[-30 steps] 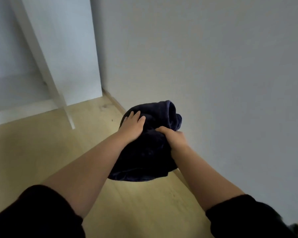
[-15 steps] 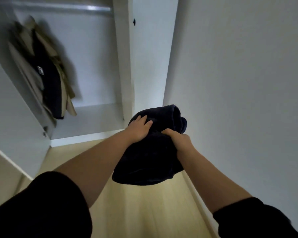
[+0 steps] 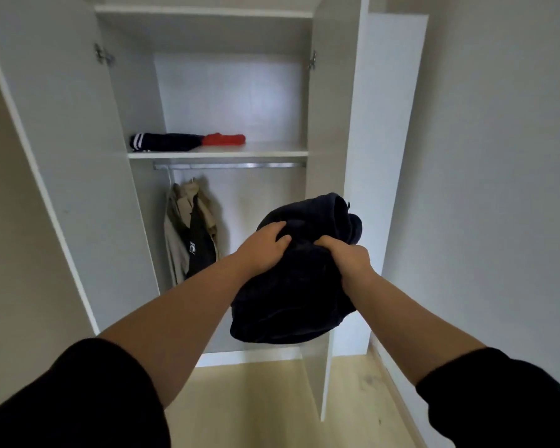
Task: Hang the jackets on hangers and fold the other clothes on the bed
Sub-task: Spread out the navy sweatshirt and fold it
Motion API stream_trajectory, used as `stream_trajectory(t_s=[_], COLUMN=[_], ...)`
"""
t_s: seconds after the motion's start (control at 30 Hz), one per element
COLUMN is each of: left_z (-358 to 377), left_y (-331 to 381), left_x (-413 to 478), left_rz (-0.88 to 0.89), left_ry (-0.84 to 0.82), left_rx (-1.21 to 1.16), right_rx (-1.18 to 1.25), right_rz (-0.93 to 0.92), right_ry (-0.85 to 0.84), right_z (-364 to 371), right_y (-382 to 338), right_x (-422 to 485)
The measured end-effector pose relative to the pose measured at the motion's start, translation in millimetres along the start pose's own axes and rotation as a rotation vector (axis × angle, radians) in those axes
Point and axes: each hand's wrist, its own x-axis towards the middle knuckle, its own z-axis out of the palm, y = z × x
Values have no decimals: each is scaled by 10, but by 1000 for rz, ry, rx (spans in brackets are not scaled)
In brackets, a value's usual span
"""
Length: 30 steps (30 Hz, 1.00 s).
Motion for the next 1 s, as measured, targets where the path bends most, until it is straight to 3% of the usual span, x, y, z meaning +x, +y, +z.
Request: stream_trajectory(t_s=[0.3,0.7,0.83,1.0], left_z=[-609,-1142,-1409,-1853], left_y=[-492,-1345,-1654,-2063], left_x=[841,3240,3891,4643], left_rz=[-6,-62,5,214], left_ry=[135,390,477,602], left_rx=[-68,-202,-202,-43], right_rx=[34,96,164,271], right_rz=[-129,-139,-112,-117], right_ry=[-109,-242,-260,-324], right_z=[840,2030,2485,3029], right_y=[-420,-1006,-1157,-1357], right_x=[909,3396,4123,4889])
